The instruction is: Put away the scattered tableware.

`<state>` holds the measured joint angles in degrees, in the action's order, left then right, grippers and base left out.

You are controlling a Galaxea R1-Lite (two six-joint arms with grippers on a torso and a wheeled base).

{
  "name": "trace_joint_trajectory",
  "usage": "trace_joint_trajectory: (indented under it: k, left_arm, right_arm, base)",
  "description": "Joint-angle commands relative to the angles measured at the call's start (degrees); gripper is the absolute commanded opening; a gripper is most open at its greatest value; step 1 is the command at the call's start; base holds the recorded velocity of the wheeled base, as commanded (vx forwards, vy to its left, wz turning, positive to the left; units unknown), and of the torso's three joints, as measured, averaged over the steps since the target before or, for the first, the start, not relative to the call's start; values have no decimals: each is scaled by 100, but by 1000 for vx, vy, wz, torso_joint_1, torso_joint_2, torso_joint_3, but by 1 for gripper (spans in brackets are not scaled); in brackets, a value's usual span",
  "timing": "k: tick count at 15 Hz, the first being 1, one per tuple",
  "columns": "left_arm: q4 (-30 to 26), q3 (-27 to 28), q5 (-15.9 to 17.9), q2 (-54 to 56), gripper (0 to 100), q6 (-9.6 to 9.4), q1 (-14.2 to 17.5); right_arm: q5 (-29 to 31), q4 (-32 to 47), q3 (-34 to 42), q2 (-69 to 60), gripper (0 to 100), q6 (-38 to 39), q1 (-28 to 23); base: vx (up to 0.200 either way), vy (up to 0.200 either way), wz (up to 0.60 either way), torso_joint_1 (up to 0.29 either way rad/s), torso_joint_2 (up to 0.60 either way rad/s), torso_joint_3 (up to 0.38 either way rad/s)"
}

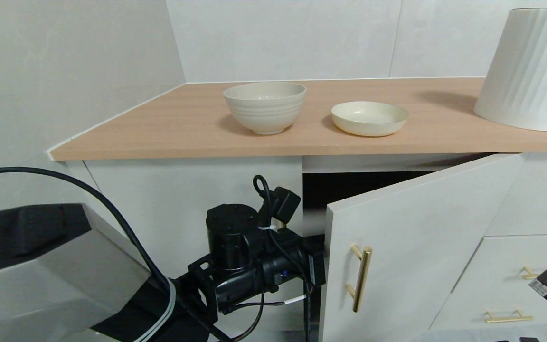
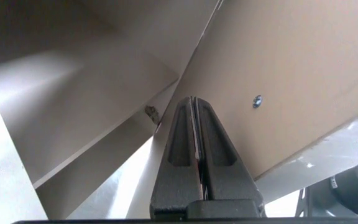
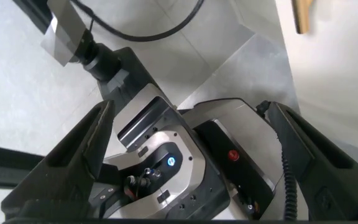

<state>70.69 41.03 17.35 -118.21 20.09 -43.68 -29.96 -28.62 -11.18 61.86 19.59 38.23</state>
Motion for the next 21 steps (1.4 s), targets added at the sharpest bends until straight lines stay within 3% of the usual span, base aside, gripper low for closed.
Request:
trace_joint_trajectory:
  k: [1,4,14,16,21]
  left_arm:
    - [15,1,-3,-44,0,4,0]
    - [103,1,-3,-106,0,4,-18]
    - [67,203,6,-334,0,12,-150]
    - [-64,335,14,-404,0,12,-150]
    - [-513,695,6,-483,0,21,-185]
  right_arm:
    - [-1,-3,37,-33,100,1,18]
    - [-9,-3,46,-16,100,1,18]
    - [-27,-3,292,-60,100,-333,343]
    - [-27,-3,300,-77,100,-333,343]
    - [-36,-3,388,-86,100,-395,361]
  base:
    - [-200,0,0,2,-2,2]
    - [-200,0,0,9,1,4]
    - [-20,0,0,1,1,0]
    - [-200,0,0,7,2,2]
    - [0,0,0,0,0,0]
